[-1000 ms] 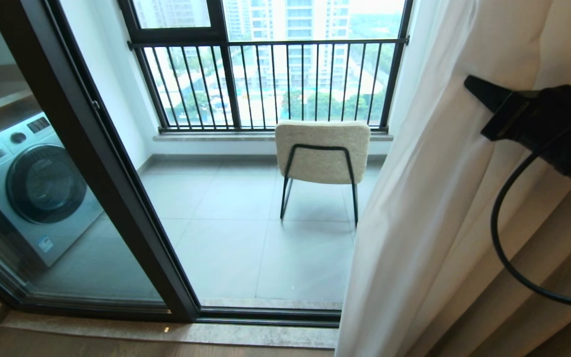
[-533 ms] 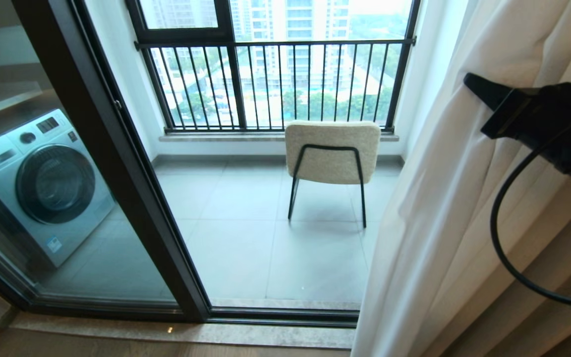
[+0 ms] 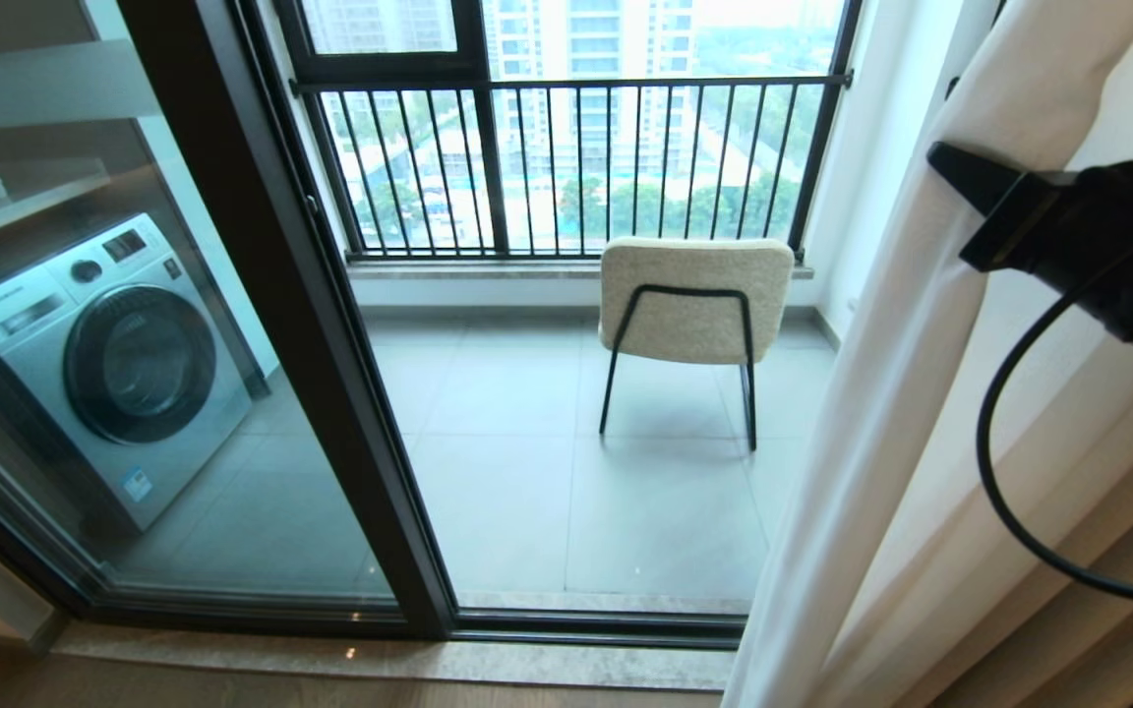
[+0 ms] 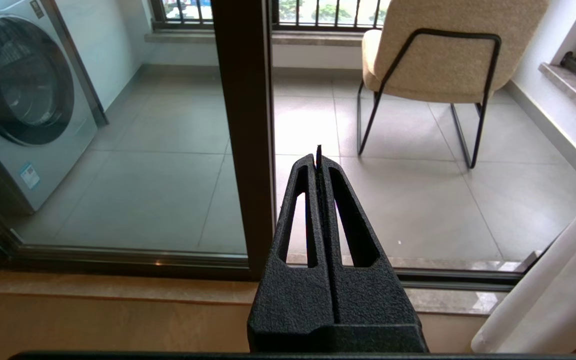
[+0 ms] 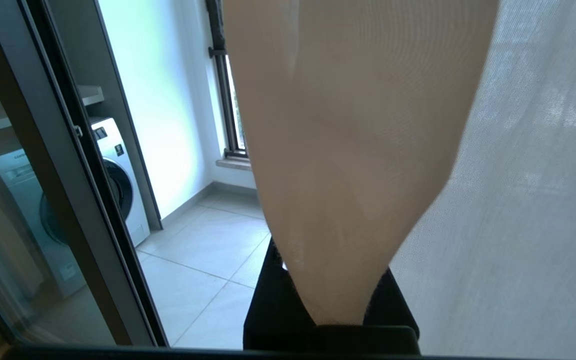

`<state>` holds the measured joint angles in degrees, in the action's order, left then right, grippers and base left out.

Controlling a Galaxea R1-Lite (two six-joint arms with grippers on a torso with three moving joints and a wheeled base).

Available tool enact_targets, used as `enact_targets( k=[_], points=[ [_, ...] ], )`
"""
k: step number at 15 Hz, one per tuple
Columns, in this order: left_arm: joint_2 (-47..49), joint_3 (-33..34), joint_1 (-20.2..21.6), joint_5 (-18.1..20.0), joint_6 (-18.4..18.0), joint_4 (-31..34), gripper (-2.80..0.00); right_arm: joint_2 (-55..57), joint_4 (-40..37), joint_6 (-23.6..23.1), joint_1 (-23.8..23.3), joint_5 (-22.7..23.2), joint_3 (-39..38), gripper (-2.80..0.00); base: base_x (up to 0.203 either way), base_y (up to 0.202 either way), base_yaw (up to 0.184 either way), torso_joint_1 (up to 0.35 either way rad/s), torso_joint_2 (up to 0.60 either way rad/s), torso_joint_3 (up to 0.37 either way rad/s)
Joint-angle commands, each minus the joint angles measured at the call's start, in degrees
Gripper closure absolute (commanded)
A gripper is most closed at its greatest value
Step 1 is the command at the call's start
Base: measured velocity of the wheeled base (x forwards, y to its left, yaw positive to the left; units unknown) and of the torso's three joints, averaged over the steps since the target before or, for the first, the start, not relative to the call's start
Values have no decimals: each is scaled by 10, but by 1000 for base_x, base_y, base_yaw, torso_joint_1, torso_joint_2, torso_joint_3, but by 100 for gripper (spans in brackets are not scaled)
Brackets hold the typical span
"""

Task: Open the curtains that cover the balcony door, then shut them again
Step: Close the inner curtains on both sides

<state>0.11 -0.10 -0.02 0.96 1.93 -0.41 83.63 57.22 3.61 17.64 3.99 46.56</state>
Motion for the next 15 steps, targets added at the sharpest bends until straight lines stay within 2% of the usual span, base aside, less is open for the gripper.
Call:
enact_targets(
  k=[1,6,15],
  points=[
    [0,0,0,0,0,0,0,-2,4,-3,1,0,1,0,0,194,-1,2,-1,-2],
    [0,0,0,0,0,1,0,3,43,-4,4,0,7,0,0,194,0,1,2,4],
    [0,0,0,0,-1,1,0,43,43,-11,7,0,61,0,0,185,1,2,2,5]
  ],
)
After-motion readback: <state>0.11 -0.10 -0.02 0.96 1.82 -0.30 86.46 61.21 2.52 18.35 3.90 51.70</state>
